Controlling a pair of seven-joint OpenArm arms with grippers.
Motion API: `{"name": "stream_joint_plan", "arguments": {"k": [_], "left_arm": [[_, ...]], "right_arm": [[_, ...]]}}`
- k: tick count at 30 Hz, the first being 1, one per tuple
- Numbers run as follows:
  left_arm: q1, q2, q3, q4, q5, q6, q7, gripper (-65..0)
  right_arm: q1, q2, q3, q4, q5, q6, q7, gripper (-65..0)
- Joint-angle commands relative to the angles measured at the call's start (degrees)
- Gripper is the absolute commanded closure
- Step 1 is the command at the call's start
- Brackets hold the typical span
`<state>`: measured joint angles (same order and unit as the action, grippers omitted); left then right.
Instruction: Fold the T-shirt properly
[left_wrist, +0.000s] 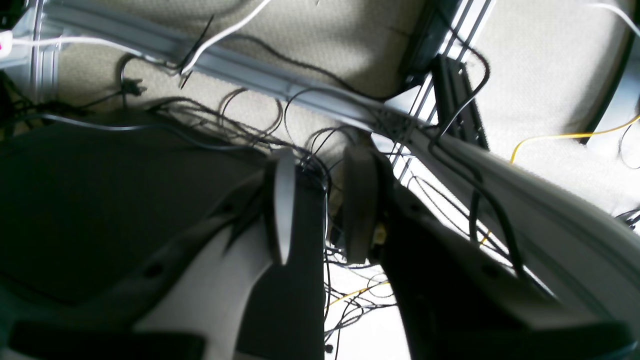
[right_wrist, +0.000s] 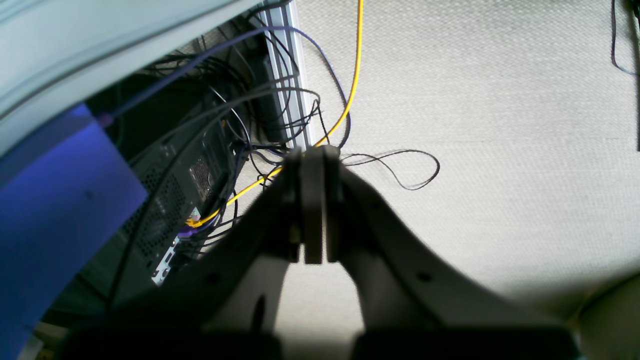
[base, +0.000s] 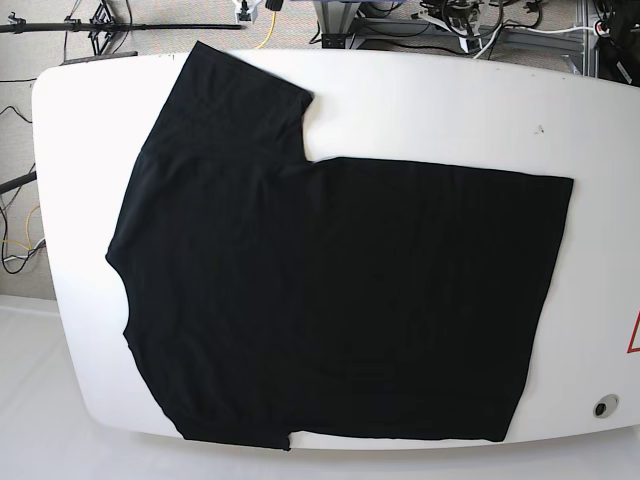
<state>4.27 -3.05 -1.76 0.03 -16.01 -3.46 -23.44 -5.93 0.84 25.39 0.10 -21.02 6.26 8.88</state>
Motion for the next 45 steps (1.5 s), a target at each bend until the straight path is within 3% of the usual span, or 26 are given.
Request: {"name": "stream_joint_plan", "arguments": {"k": [1, 21, 45], "left_arm": [[0.24, -0.16, -0.16, -0.03, 0.50, -0.53, 0.55, -15.3], [1.25, -0.41, -0.40, -0.03, 0.03, -0.49, -1.40, -15.5], [1.81, -0.47, -0.40, -0.03, 0.38, -0.81, -0.87, -15.0]], "right_arm": [[-1.23, -0.06, -0.26, -0.10, -0.22, 0.05, 2.11, 0.0], [-1.94, 0.11, -0.44, 0.24, -0.22, 0.14, 5.59, 0.0], [-1.40, 0.03, -0.26, 0.50, -0.65, 0.62, 4.88, 0.0]]}}
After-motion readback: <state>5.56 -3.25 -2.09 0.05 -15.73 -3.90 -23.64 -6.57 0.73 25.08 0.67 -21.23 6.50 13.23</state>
